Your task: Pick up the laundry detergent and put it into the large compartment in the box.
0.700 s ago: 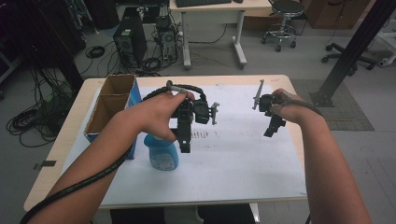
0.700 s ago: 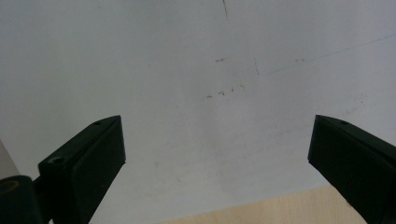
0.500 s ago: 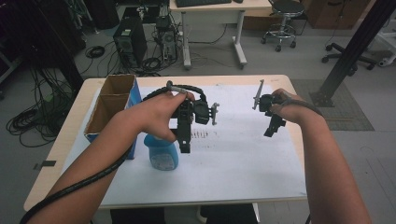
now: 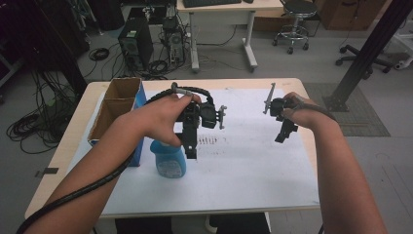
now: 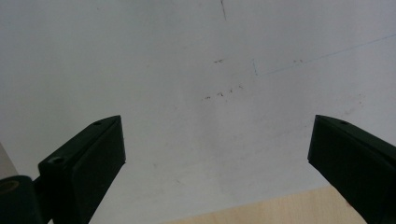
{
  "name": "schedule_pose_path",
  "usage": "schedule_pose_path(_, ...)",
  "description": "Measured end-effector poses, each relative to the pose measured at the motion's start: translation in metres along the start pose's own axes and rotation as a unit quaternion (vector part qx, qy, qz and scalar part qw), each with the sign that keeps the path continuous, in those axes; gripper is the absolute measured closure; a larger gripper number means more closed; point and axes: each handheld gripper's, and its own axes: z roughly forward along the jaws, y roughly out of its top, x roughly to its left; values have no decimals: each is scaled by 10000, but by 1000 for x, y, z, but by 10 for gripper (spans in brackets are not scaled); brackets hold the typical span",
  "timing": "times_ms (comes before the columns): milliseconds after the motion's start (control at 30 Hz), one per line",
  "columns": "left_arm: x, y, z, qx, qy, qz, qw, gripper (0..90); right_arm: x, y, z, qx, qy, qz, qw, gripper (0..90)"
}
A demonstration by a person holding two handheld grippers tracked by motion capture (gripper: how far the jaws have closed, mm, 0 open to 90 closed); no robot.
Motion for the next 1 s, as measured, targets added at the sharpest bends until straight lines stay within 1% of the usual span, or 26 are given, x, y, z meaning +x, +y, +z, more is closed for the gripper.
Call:
schedule_pose_path(167, 0, -6, -2, 5, 33, 6, 10000, 2, 1, 1, 1, 15, 13, 32, 10000, 39)
schedule_pose_path(400, -1, -17, -8, 3, 91, -68, 9999, 2, 1, 3, 2, 62, 11, 41, 10000, 40)
schedule_pose_path(700, -1, -28, -12, 0, 165, -138, 9998, 2, 1, 5, 5, 34, 52, -9, 10000, 39)
schedule_pose_path(1000, 0, -38, -15, 7, 224, -189, 9996, 2, 1, 5, 4, 24, 65, 17, 10000, 39)
